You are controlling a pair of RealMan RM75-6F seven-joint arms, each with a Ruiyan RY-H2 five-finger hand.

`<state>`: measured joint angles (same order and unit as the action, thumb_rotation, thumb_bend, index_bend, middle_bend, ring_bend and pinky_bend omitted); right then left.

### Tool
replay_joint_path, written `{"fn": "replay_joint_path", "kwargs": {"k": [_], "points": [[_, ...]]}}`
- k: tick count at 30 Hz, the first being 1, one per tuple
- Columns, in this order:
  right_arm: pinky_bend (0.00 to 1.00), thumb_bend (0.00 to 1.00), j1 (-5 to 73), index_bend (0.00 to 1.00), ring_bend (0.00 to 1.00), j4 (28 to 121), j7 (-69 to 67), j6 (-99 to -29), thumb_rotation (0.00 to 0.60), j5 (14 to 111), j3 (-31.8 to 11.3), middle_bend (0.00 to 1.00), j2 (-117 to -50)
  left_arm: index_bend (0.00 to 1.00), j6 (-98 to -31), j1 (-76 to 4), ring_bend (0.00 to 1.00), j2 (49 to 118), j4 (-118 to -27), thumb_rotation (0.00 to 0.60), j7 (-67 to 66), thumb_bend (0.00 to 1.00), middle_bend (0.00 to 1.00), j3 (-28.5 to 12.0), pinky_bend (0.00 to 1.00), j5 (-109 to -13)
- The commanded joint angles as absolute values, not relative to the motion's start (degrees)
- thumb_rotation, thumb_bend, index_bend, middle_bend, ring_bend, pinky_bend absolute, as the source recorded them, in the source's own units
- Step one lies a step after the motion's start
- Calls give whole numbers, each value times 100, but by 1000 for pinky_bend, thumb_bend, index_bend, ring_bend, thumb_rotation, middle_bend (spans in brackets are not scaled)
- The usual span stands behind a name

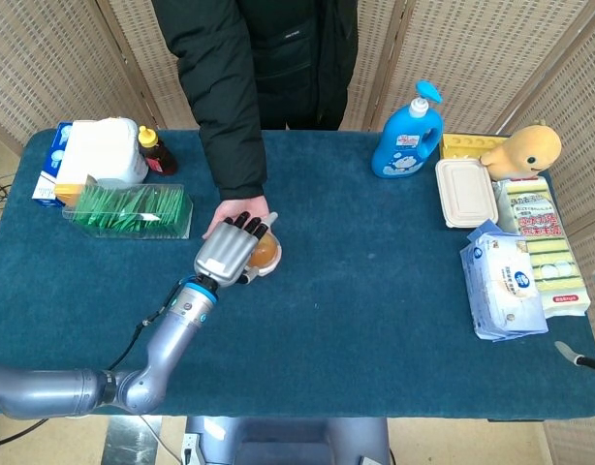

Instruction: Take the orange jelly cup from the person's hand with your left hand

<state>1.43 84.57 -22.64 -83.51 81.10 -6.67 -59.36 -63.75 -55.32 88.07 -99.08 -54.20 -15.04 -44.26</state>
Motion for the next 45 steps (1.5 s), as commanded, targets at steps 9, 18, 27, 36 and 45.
{"fn": "replay_joint_path", "kwargs": {"k": [9, 18, 27, 36, 45], "points": [[105, 35, 130, 0, 3, 8432, -2328, -8379, 600, 8101, -685, 0, -5943, 406, -6705, -5638, 393, 9045, -9643, 600, -5396, 248, 498, -1353, 553, -4586], [104, 36, 121, 0, 3, 8424, -2356, -8376, 600, 8079, -695, 0, -5937, 406, -6821, -5562, 398, 8843, -9947, 600, -5070, 250, 504, -1369, 557, -4855], [105, 36, 121, 0, 3, 8466, -2282, -8392, 600, 8115, -682, 0, -5938, 430, -7113, -5254, 411, 8072, -11060, 600, -4715, 250, 518, -1344, 560, -5365], [105, 37, 117, 0, 3, 8509, -2232, -8397, 600, 8109, -682, 0, -5929, 431, -7103, -4670, 411, 7335, -11500, 600, -4262, 249, 518, -683, 561, -5838], [105, 37, 130, 0, 3, 8576, -2102, -8397, 600, 8147, -662, 0, -5936, 431, -6748, -4227, 411, 7609, -10437, 600, -3538, 248, 518, -123, 561, -6180]]}}
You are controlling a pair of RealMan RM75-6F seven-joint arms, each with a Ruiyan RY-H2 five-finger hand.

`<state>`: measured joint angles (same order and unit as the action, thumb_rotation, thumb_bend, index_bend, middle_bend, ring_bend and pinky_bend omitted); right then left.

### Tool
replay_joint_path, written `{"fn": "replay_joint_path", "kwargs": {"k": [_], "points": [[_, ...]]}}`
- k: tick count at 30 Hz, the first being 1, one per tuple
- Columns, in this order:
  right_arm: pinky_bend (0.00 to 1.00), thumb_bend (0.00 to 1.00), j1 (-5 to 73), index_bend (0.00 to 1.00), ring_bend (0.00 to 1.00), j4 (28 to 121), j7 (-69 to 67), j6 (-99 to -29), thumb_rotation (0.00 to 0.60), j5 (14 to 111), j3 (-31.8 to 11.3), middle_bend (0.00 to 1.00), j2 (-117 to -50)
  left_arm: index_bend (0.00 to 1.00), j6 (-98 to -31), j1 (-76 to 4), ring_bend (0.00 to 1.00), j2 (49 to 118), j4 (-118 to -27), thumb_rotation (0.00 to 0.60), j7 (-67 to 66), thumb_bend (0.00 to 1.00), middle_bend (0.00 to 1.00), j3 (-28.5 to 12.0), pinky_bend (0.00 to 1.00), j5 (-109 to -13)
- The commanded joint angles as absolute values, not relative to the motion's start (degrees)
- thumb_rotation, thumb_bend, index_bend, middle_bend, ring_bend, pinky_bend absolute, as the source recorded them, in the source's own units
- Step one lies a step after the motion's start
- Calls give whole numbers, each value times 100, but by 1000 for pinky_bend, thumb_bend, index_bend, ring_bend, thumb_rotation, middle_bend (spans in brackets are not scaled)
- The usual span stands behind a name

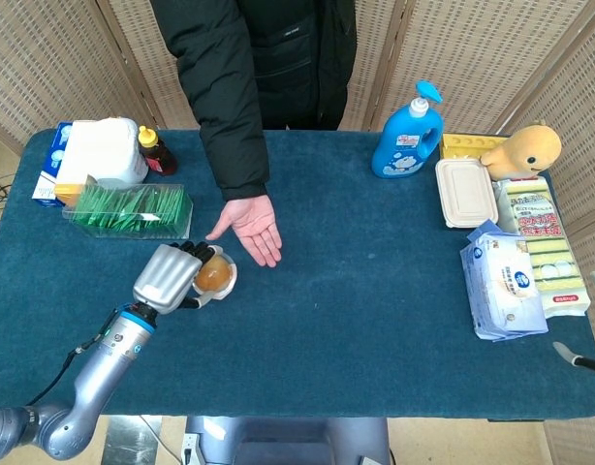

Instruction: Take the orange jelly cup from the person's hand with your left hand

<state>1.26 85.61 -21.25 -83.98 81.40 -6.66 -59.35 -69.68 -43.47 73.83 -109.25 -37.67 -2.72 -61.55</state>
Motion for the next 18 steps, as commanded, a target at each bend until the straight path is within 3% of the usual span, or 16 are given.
{"fn": "replay_joint_path", "kwargs": {"k": [1, 7, 8, 12, 14, 18], "points": [[105, 37, 134, 0, 3, 8584, -2081, -8389, 600, 8146, -659, 0, -5938, 431, -6653, -4242, 411, 7731, -10219, 600, -3527, 249, 518, -126, 560, -6137], [105, 37, 152, 0, 3, 8596, -2014, -8361, 600, 8138, -656, 0, -5953, 431, -6187, -4388, 402, 8332, -9310, 600, -3443, 248, 511, -331, 527, -5731], [105, 37, 156, 0, 3, 8592, -2010, -8352, 600, 8131, -657, 0, -5956, 407, -6079, -4412, 366, 8387, -9226, 600, -3361, 247, 470, -372, 502, -5671], [105, 37, 183, 0, 3, 8561, -2021, -8278, 600, 8093, -661, 0, -5971, 7, -5790, -4453, 65, 8463, -9097, 600, -3016, 180, 76, -502, 343, -5571], [105, 37, 198, 0, 3, 8553, -2012, -8250, 600, 8089, -660, 0, -5975, 0, -5772, -4455, 7, 8425, -9131, 600, -2998, 143, 5, -519, 287, -5577], [105, 37, 206, 0, 3, 8569, -1962, -8262, 600, 8127, -646, 0, -5986, 0, -5982, -4388, 0, 8262, -9396, 600, -3057, 96, 0, -538, 213, -5695]]}}
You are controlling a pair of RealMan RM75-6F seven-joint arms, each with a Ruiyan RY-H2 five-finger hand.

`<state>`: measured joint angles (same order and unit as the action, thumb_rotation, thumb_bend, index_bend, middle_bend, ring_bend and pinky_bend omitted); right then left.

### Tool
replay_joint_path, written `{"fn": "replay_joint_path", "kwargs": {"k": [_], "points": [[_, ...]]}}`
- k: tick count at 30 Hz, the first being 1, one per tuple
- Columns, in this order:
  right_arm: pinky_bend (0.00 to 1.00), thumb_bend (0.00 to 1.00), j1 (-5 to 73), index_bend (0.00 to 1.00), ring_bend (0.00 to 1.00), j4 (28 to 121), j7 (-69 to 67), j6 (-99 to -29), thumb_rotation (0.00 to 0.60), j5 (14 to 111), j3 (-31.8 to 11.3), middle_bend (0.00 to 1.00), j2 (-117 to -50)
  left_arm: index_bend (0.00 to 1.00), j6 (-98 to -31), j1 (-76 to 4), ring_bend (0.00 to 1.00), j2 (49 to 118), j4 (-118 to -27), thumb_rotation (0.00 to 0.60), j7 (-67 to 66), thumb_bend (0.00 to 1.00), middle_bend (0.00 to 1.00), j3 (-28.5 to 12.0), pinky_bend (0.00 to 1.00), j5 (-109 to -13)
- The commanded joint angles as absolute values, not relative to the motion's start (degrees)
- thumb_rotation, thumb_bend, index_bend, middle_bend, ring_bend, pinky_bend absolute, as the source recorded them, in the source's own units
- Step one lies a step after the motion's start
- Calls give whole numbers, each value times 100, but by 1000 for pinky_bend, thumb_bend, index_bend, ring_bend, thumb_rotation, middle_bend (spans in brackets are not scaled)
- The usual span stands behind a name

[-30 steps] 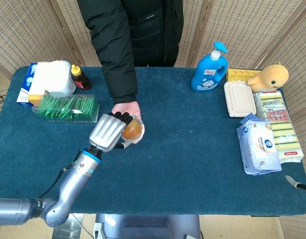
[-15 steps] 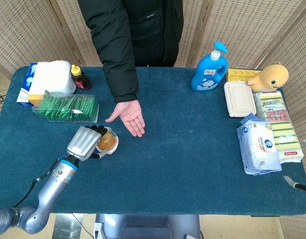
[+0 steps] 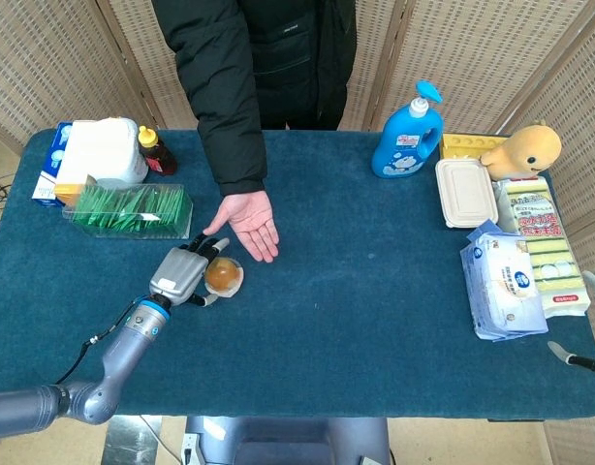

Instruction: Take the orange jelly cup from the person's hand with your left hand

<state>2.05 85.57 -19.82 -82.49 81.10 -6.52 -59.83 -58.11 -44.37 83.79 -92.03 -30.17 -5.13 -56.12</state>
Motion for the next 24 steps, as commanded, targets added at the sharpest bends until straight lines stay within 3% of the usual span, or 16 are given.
{"fn": "replay_joint_path", "kwargs": {"k": [1, 7, 11, 14, 16, 24], "points": [[105, 38, 202, 0, 3, 8578, -1951, -8273, 600, 8134, -643, 0, -5985, 0, -6063, -4352, 0, 8201, -9494, 600, -3063, 93, 0, -537, 207, -5745], [105, 37, 182, 0, 3, 8618, -1943, -8305, 600, 8121, -645, 0, -5971, 0, -6560, -3977, 0, 7664, -10038, 600, -2812, 90, 0, -359, 199, -6341], [105, 37, 180, 0, 3, 8608, -1963, -8302, 600, 8095, -656, 0, -5969, 0, -7826, -2942, 0, 7083, -10087, 600, -1860, 84, 0, 262, 108, -7567], [101, 37, 181, 0, 3, 8608, -1934, -8280, 600, 8056, -661, 0, -5975, 0, -8622, -2299, 0, 7007, -9956, 600, -1715, 62, 0, 437, 6, -7728], [97, 37, 173, 0, 3, 8615, -1918, -8295, 600, 8044, -667, 0, -5977, 0, -9064, -1943, 0, 7034, -9844, 600, -1641, 53, 0, 495, 0, -7834], [96, 37, 133, 0, 3, 8633, -1809, -8389, 600, 8054, -669, 0, -5990, 0, -9168, -1398, 0, 7046, -9534, 600, -1241, 51, 0, 569, 0, -7856]]}}
